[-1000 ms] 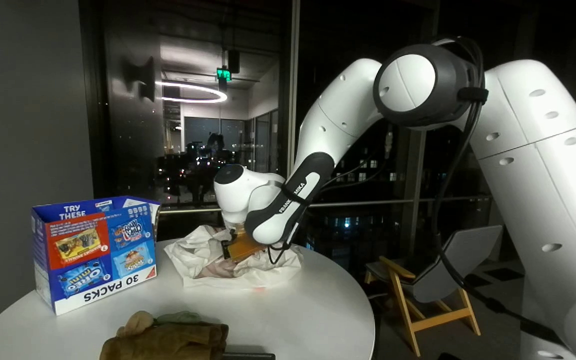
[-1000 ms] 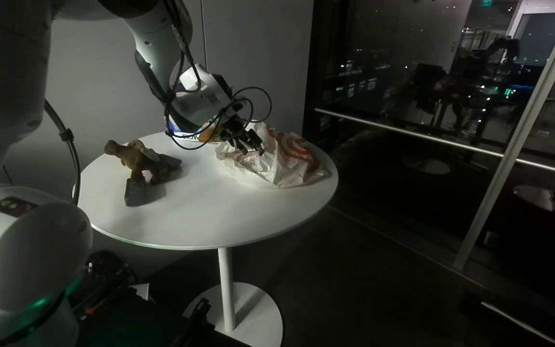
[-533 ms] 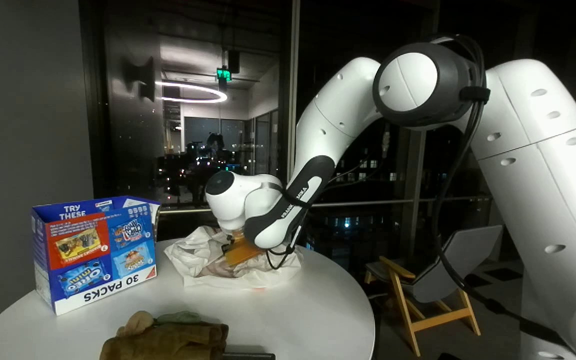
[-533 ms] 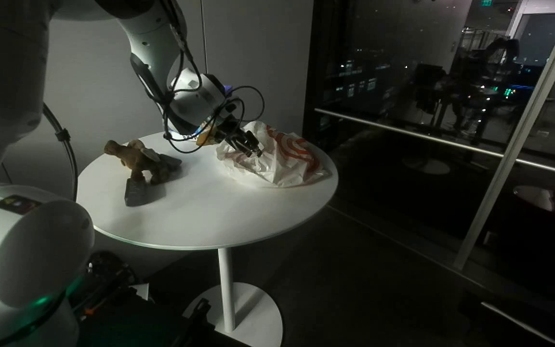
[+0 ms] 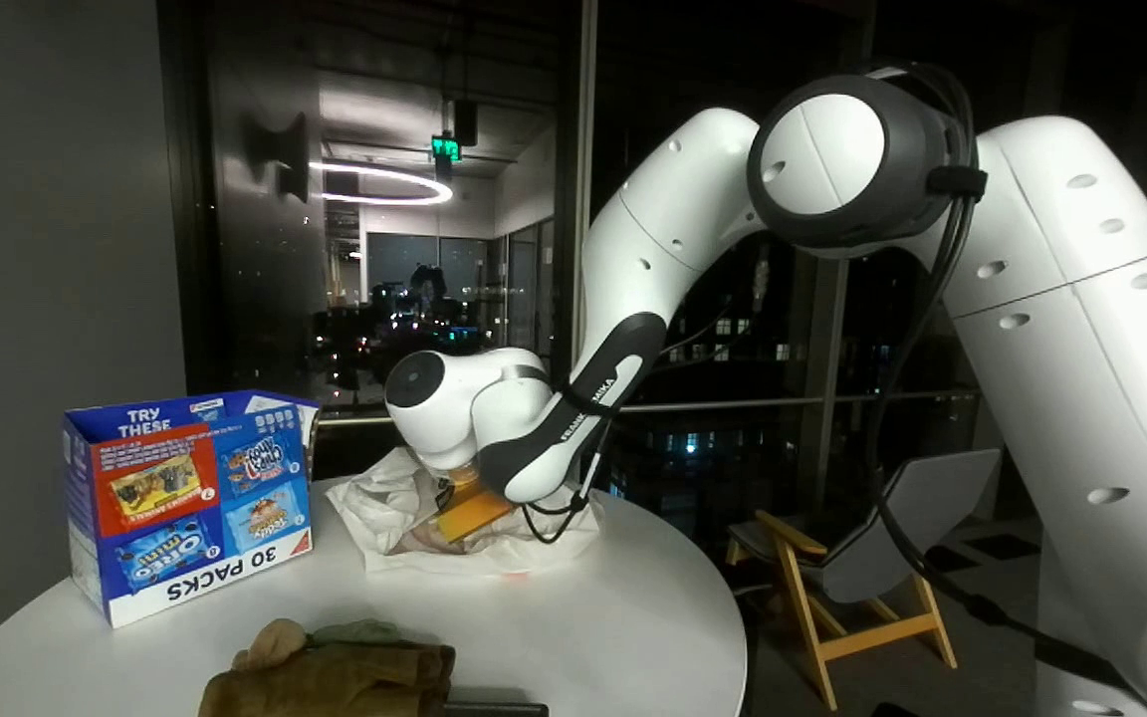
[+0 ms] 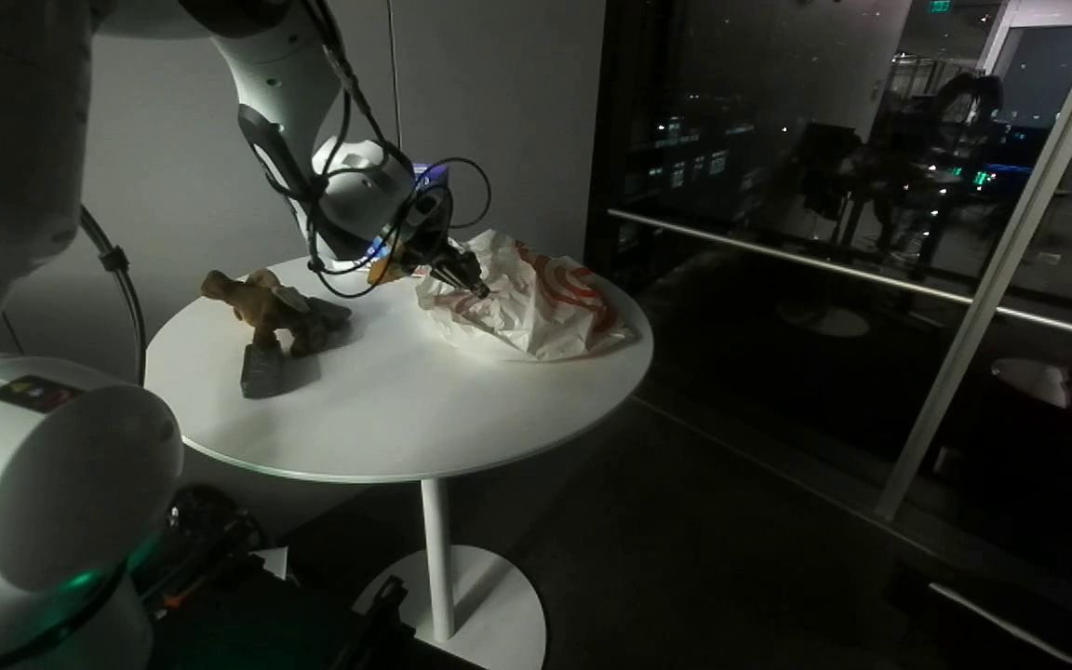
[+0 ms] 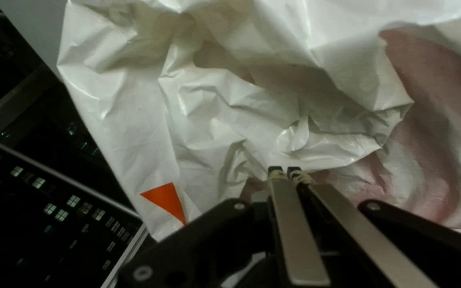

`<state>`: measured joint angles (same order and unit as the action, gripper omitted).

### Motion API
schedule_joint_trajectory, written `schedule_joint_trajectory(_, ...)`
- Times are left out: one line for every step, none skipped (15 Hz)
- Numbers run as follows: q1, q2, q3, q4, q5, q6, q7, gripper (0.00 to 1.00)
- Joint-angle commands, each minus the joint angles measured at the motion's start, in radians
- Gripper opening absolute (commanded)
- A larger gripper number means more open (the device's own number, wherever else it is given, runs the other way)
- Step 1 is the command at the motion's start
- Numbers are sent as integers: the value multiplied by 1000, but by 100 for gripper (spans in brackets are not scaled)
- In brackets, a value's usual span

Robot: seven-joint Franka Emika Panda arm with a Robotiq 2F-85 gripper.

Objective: Move the plastic bag to the left and put the toy moose and eraser inside the plastic bag

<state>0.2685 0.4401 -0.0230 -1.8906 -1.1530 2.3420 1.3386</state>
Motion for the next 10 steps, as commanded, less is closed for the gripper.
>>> schedule_joint_trajectory(-9,-27,32,-11,-3,-89,30,31)
schedule_joint_trajectory(-14,-39,44,-23,18,-110,17,32)
schedule_joint_trajectory(-18,-48,54,-33,33,-123,8,37)
schedule_joint_trajectory(-20,-58,64,-43,51,-135,11,44)
schedule_joint_trajectory(-21,-64,71,-47,68,-147,23,52)
schedule_joint_trajectory(-24,-69,78,-50,91,-155,29,58)
schedule_joint_trajectory(-27,-74,84,-51,113,-151,32,67)
schedule_joint_trajectory(-26,-78,84,-50,126,-148,45,74)
schedule_joint_trajectory(-21,-80,78,-46,117,-150,71,81)
schedule_joint_trajectory(-20,-77,71,-40,105,-151,97,89)
